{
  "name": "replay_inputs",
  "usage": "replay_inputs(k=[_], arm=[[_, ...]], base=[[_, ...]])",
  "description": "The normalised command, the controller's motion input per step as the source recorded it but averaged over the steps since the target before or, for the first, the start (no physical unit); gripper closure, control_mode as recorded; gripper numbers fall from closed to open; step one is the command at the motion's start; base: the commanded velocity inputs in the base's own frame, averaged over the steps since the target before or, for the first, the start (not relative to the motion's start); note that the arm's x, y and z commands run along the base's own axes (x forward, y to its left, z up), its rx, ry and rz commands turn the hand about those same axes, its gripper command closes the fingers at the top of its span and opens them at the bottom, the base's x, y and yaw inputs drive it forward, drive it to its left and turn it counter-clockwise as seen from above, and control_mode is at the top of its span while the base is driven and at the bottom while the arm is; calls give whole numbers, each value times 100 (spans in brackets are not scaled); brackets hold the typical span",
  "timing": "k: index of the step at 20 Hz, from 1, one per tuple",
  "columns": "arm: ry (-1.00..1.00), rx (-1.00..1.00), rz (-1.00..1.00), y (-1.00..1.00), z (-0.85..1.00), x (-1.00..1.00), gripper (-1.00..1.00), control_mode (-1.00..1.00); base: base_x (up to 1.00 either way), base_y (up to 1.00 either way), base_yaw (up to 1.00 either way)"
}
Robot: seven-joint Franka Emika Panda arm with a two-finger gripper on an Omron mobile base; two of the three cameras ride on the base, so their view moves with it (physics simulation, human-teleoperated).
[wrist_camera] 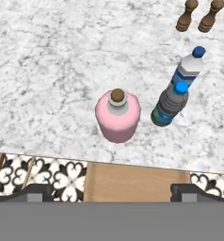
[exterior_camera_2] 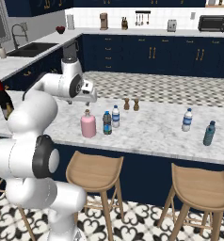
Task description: Move the plastic bottles in the middle to the plastics group, and the glass bottles in the middle to the glass group.
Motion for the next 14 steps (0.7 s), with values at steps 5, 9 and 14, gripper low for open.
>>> replay_inputs(k=[5,9,14], arm=[[-5,0,0,3,-36,50,-100,-100],[-3,-2,0,0,-8,11,-100,-100],[0,-2,0,0,-27,1,-100,-100]], base=[[0,0,0],[0,0,0],[0,0,0]])
